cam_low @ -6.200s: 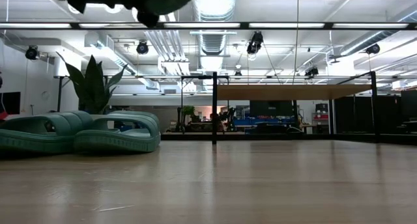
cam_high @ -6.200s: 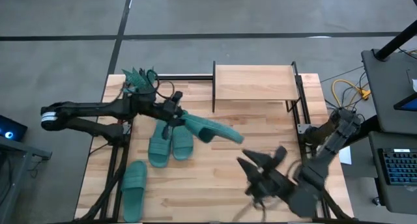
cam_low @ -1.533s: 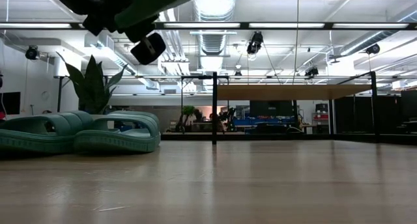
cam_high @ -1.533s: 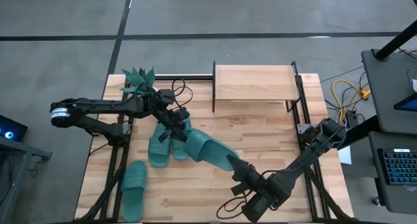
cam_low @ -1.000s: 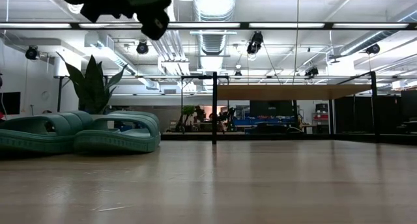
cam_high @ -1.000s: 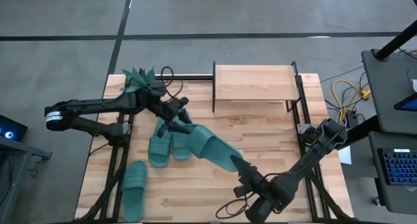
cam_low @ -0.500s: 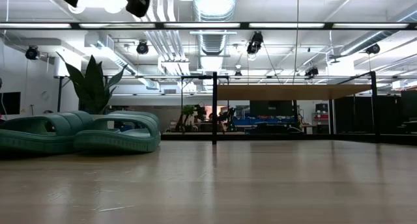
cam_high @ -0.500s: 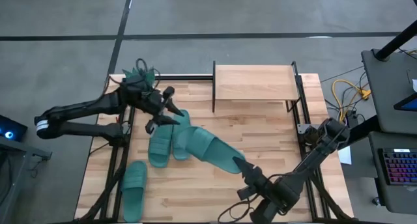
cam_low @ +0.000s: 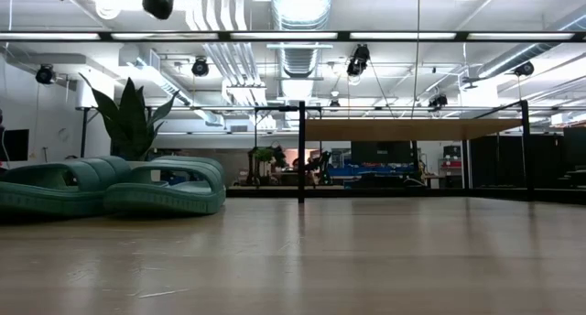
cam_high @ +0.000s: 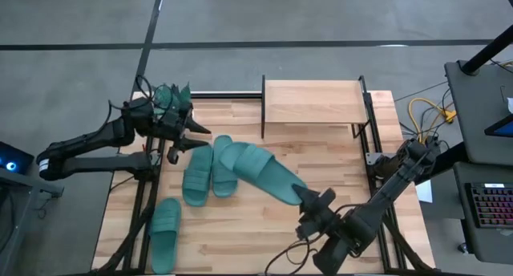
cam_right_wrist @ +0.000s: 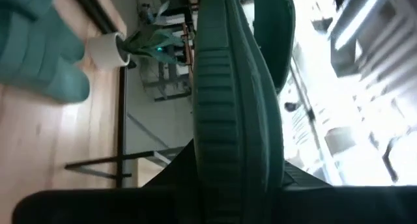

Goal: Pick and place slides into the shelf
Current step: Put the bottom right green slipper on the shelf

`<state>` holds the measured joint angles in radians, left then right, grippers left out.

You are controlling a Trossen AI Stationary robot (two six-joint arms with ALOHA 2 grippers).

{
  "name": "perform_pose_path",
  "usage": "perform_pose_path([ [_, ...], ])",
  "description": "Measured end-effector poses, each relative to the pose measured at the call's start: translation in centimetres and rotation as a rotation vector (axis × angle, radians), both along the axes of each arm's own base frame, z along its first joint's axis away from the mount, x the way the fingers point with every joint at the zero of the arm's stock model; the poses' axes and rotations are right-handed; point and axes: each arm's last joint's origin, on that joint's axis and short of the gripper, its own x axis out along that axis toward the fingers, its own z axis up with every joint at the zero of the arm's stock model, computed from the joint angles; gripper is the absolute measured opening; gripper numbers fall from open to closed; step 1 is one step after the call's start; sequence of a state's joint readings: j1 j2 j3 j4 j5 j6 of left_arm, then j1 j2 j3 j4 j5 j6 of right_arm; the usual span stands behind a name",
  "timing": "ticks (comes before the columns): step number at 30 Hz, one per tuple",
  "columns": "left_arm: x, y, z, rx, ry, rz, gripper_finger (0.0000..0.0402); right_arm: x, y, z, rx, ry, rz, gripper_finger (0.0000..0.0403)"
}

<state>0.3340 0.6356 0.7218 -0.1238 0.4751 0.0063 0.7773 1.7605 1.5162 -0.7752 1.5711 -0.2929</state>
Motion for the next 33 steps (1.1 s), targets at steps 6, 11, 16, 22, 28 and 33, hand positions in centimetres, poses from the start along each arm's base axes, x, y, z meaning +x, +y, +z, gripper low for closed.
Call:
perform_pose_path([
  [6,-0.6,-0.2,-2.8,-0.041,0.047,0.013,0.0149,0.1,-2.6,2.4,0.182,-0.195,-0.055,0.006],
  [11,-0.8,-0.2,-5.1,-0.057,0.088,0.013,0.0149,-0.3,-5.3,4.8,0.292,-0.332,-0.109,0.006],
  [16,-0.9,-0.3,-7.2,-0.122,0.133,0.017,0.0149,-0.9,-8.6,7.3,0.383,-0.456,-0.176,0.006],
  [22,-0.5,-0.2,-9.4,-0.139,0.118,0.018,0.0149,-1.9,-13.6,9.2,0.536,-0.521,-0.239,0.006],
  [28,-0.4,-0.1,-10.7,-0.146,0.14,0.019,0.0149,-3.4,-19.0,9.2,0.706,-0.532,-0.376,0.006],
  [33,-0.4,-0.1,-11.2,-0.142,0.13,0.019,0.0149,-4.4,-21.2,7.9,0.705,-0.506,-0.504,0.006],
])
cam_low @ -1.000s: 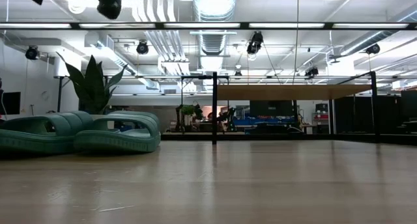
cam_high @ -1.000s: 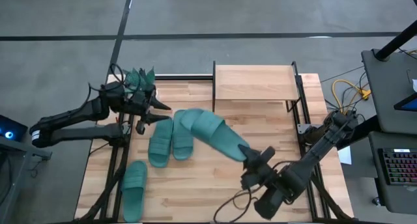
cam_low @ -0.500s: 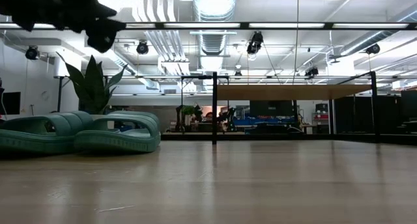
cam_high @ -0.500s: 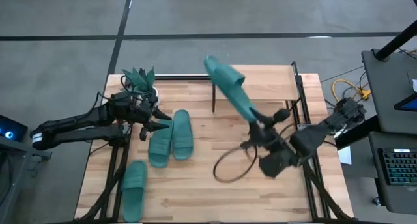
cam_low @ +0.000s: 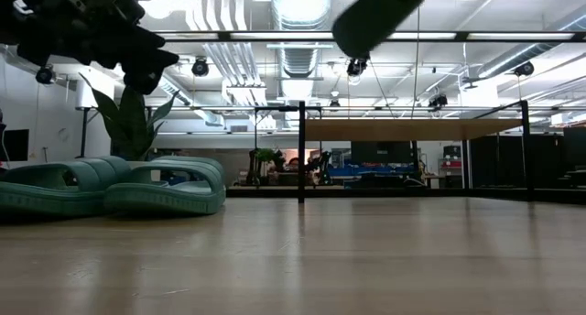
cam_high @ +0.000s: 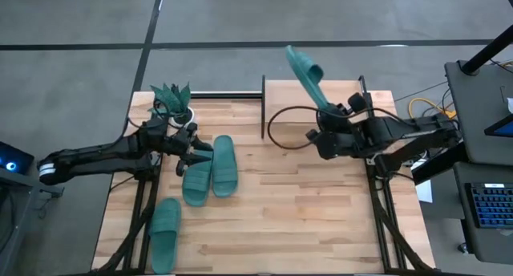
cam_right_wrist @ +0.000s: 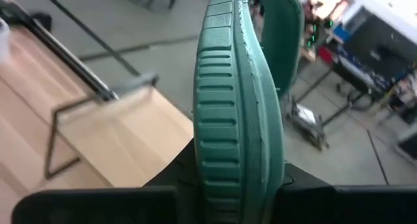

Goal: Pick and place slides into the shelf
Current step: Put the bottom right green slipper on the shelf

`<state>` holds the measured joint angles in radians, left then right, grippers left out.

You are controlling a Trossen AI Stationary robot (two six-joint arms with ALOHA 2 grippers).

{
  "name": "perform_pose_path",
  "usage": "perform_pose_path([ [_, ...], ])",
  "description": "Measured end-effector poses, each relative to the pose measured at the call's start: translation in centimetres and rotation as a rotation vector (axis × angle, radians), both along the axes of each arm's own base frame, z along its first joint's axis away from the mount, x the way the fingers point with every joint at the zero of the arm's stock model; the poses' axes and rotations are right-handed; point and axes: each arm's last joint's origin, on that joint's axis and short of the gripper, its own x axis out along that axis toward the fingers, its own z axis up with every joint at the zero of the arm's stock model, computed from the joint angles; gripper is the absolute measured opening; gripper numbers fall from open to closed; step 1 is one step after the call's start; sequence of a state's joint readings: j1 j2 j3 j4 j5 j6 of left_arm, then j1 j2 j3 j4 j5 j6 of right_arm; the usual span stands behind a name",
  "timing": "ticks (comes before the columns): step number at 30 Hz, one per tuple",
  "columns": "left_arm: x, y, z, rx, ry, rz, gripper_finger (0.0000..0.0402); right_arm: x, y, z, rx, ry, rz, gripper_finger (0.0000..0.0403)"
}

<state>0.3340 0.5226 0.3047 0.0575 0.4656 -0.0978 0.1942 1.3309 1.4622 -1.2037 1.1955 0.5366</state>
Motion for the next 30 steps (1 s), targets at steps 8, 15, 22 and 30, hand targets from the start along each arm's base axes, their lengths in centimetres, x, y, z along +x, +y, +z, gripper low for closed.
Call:
perform_pose_path([
  [8,0.0,0.0,-1.4,0.012,-0.034,0.0,0.0149,0.1,-0.5,-2.9,0.032,0.138,-0.086,0.0059],
  [15,0.0,0.0,-1.2,0.017,-0.048,0.0,0.0149,0.4,-0.6,-5.2,0.03,0.247,-0.151,0.0059],
  [22,0.2,0.1,-1.6,0.009,-0.025,0.0,0.0149,0.1,-0.6,-7.8,0.059,0.369,-0.157,0.0059],
  [30,0.4,0.1,-1.8,0.006,-0.018,0.0,0.0149,-1.3,-1.0,-9.9,0.005,0.49,-0.144,0.0059],
])
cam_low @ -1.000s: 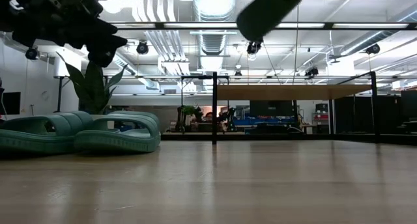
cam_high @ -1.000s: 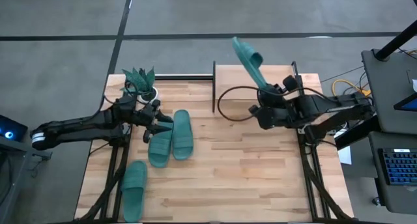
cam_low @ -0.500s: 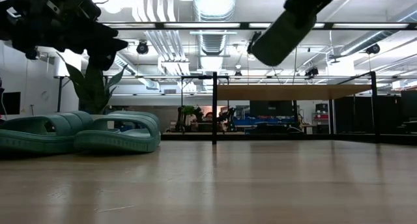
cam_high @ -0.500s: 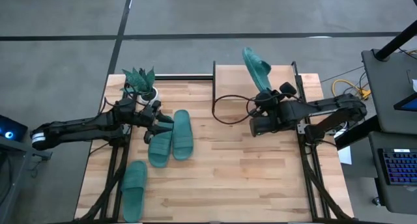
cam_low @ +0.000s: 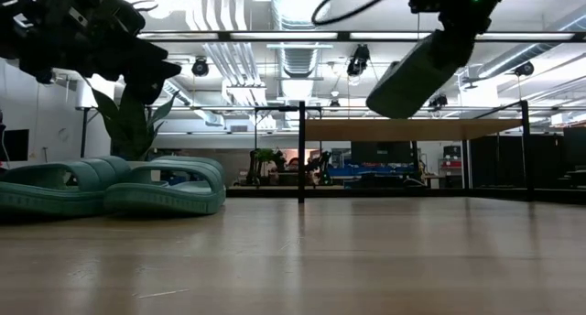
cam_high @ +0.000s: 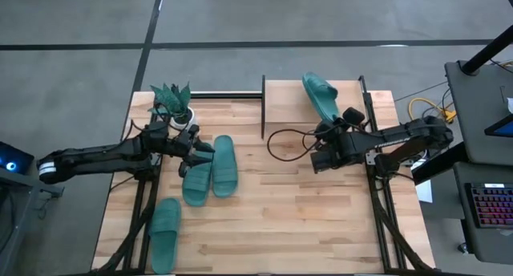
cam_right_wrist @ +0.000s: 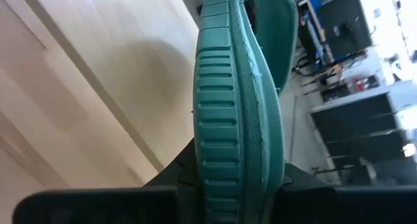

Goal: Pick and place slides into the shelf
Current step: Put the bottom right green slipper on the shelf

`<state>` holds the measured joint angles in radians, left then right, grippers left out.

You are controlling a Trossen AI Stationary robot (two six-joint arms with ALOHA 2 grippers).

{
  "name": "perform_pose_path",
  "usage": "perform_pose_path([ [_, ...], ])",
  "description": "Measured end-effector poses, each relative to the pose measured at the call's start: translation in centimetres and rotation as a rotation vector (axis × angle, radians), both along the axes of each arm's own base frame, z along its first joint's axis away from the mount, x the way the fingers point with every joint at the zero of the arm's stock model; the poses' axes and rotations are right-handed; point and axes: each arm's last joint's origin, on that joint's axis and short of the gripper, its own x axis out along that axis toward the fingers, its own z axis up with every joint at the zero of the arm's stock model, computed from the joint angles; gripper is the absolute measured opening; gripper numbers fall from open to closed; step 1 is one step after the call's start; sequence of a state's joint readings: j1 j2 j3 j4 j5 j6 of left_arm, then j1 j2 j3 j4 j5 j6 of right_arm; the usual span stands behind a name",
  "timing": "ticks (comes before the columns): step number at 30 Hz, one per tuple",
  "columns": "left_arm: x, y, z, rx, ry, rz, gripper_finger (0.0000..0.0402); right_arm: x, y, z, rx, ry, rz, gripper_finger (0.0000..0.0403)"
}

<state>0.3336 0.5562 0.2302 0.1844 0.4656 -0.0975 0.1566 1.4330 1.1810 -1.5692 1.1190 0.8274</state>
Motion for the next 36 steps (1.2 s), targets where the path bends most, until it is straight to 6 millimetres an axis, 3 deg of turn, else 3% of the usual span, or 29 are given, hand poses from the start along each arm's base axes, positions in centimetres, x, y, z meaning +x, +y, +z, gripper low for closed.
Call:
perform_pose_path([
  [14,0.1,0.0,-0.2,0.002,-0.006,0.0,0.0149,-3.1,-1.0,-2.8,-0.076,0.173,0.023,0.0059],
  [25,0.6,0.2,-0.5,-0.004,0.012,0.0,0.0149,-5.0,-1.6,-1.7,-0.069,0.131,0.016,0.0059],
  [36,0.9,0.3,-0.7,-0.007,0.019,0.0,0.0149,-5.4,-1.7,-1.4,-0.032,0.127,0.014,0.0059],
])
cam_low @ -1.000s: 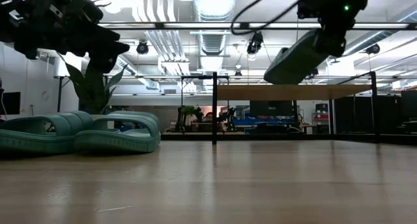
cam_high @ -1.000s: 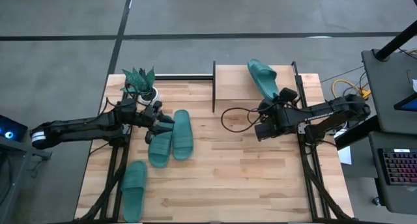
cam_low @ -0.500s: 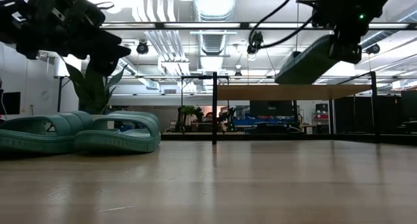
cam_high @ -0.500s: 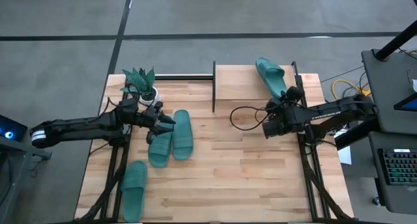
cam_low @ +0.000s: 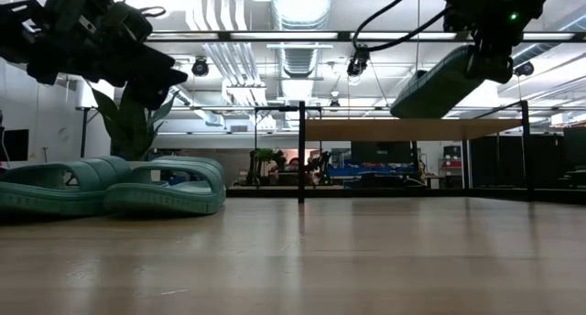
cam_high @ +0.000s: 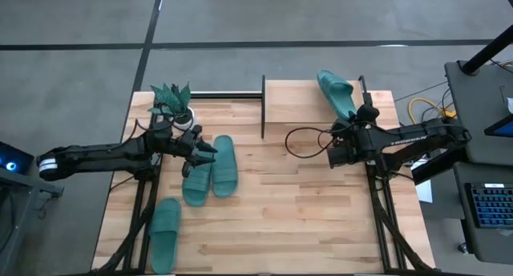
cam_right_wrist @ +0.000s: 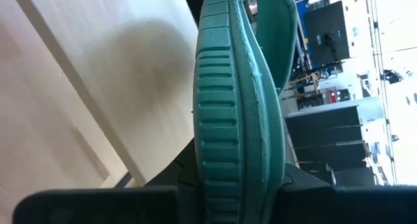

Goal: Pick and place slides into the shelf
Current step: Put the bottom right green slipper on the shelf

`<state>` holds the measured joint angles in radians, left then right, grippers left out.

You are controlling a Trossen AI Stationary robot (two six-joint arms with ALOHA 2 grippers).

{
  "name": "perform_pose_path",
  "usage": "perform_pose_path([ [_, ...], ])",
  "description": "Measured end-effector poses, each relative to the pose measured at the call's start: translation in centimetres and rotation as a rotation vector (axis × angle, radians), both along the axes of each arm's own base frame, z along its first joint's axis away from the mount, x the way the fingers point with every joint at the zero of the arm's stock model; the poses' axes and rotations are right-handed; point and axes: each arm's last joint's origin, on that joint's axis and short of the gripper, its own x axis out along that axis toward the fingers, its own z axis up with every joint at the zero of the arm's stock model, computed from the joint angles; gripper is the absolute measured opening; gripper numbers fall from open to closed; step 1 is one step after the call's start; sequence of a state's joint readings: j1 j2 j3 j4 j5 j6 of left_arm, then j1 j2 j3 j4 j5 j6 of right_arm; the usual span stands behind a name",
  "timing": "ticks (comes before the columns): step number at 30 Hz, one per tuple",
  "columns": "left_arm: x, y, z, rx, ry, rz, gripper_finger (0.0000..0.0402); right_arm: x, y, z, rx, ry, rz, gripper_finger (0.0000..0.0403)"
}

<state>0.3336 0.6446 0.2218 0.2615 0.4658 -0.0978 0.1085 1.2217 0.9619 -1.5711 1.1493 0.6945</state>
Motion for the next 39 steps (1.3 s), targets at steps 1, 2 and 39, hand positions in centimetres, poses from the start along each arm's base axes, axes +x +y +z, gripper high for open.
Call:
perform_pose_path([
  [1,0.0,0.0,0.0,-0.001,0.002,0.0,0.0149,0.0,0.0,0.0,0.002,-0.001,0.0,0.0059],
  [2,0.0,0.0,0.0,-0.001,0.002,0.0,0.0149,0.0,0.0,0.0,0.005,-0.001,-0.001,0.0059],
  [39,0.0,0.0,0.5,0.016,-0.046,0.0,0.0149,3.8,9.9,15.1,0.7,-0.822,0.524,0.0059],
])
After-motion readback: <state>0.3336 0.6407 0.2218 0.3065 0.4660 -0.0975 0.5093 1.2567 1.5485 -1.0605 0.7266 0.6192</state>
